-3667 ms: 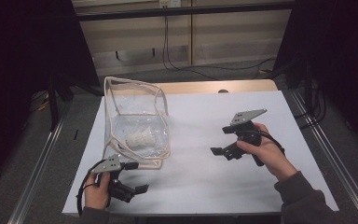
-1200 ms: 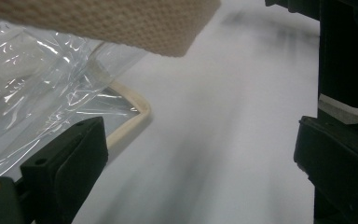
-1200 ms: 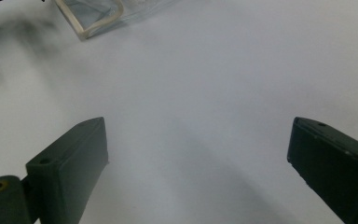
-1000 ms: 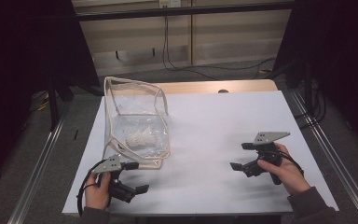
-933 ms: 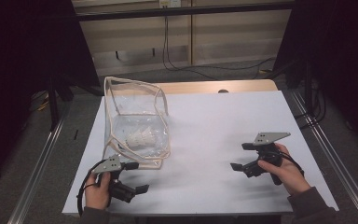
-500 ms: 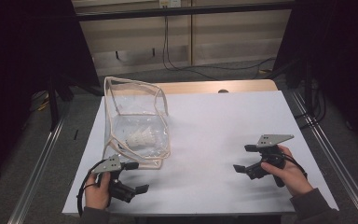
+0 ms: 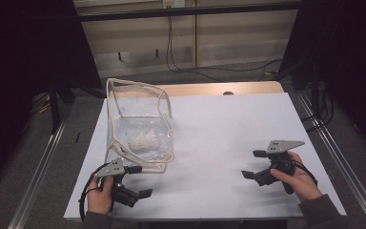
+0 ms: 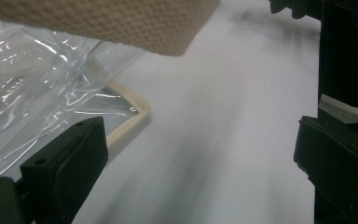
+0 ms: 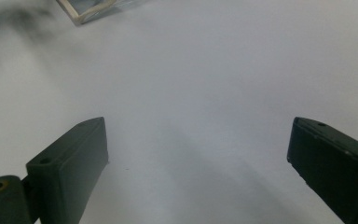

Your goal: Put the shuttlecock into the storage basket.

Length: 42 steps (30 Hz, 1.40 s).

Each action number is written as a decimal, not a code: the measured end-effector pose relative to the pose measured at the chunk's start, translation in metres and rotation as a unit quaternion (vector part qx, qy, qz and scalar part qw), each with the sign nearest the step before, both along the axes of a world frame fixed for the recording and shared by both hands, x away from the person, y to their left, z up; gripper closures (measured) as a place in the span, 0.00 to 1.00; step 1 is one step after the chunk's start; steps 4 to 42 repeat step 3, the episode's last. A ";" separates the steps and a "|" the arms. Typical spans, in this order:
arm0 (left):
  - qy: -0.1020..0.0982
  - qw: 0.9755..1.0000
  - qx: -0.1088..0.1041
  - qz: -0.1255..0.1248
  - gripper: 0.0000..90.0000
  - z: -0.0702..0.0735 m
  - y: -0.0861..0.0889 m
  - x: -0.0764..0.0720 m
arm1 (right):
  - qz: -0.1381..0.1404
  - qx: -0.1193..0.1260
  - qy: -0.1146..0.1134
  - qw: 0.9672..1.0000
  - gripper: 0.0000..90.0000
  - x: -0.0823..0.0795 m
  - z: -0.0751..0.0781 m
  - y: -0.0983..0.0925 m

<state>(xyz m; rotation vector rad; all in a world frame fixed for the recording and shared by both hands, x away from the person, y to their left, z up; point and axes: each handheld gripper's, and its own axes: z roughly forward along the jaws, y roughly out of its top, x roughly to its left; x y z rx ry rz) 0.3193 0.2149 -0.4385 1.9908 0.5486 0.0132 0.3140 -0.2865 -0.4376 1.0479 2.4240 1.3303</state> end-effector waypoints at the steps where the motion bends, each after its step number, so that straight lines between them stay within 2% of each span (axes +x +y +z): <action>1: 0.000 1.000 -0.001 0.000 0.03 0.000 0.000 0.000 | 0.001 0.001 0.000 1.000 0.05 0.000 0.000 0.000; 42: 0.000 1.000 -0.001 0.000 0.03 0.000 0.000 0.000 | 0.000 0.001 0.000 1.000 0.05 0.000 -0.001 0.000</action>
